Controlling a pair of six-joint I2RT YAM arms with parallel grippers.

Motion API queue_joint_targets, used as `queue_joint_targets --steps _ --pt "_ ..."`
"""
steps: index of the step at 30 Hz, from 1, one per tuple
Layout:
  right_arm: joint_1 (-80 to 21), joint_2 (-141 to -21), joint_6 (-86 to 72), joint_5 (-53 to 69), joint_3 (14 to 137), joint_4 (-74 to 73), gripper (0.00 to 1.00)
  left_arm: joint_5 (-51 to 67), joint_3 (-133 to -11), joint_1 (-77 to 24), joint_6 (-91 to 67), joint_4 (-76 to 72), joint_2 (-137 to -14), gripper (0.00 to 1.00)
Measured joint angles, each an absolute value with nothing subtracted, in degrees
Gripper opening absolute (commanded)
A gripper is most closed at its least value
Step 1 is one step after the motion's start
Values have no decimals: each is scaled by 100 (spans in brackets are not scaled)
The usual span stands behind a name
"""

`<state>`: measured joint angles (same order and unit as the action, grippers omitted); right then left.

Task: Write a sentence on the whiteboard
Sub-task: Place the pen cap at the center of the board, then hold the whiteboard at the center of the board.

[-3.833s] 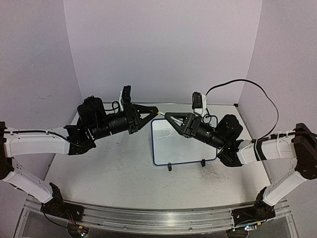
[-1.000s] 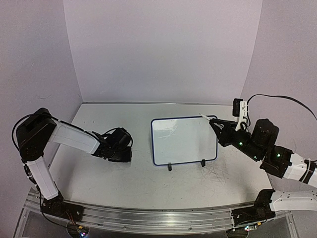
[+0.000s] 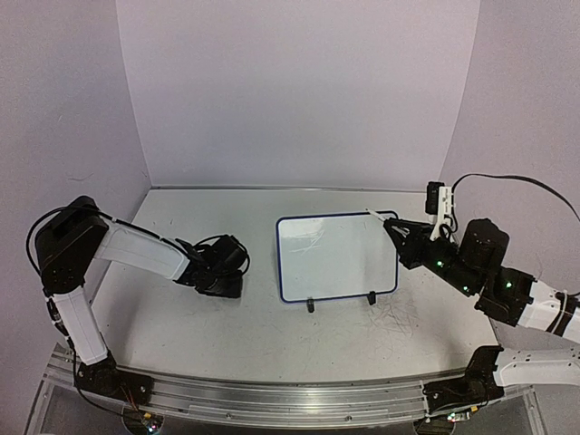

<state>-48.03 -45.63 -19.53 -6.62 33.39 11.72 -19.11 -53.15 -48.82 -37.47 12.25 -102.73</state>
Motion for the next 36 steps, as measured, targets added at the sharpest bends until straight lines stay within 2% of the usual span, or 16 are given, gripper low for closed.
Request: queue_joint_targets --steps 20,29,36 --pt "-4803 -4563 -2176 -821 3245 1184 0 -1815 -5364 -4882 -3728 1556 -9266 65" --pt "-4803 -4626 -2325 -886 3210 1190 0 -1739 -5503 -4872 -3494 2045 -8306 77" --pt "-4815 -5419 -2121 -676 3675 745 0 -935 -5987 -4132 -2777 2256 -7747 81"
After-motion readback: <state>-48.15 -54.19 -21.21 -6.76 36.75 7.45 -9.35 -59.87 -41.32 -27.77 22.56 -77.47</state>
